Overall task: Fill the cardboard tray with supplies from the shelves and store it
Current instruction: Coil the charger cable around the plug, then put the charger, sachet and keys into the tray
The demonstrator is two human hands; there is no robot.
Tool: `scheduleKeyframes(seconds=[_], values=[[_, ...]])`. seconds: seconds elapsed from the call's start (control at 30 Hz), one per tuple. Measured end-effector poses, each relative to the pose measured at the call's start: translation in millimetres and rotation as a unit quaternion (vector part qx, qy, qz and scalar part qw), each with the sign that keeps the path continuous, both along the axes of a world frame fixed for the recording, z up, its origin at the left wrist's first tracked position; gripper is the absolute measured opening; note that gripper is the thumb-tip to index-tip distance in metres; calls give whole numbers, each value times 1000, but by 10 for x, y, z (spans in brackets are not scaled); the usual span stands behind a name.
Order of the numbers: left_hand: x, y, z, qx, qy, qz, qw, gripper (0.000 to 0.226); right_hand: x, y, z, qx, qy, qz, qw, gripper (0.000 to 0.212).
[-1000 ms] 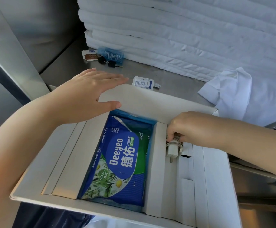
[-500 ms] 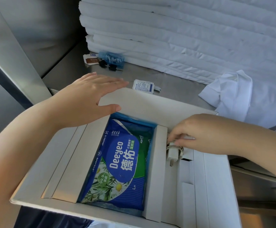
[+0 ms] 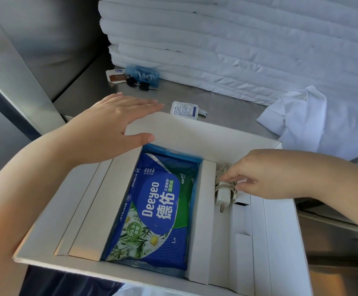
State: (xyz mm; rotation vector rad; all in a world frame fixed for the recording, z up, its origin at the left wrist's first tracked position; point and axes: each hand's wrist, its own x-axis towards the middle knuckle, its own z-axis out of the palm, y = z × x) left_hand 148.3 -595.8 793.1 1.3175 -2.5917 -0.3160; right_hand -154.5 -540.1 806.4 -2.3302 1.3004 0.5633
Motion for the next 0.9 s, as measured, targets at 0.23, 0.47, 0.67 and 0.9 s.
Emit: scheduleKeyframes(seconds=[0.23,0.47,0.67,0.9], values=[[-1,3,12,5,8,2,1000,66,137,-22,244,-29,-120,-29,992,17],[-28,33,31,12,22,13,1000,62,420,-371,449,-209,-302,-65,928,13],[-52,47,49,8,36,24,999,57,602,-1068,245,-229,-272,-80,931,24],[-42,67,47,-7,37,23,999,55,705,-1685,-82,-172,-96,-65,978,62]])
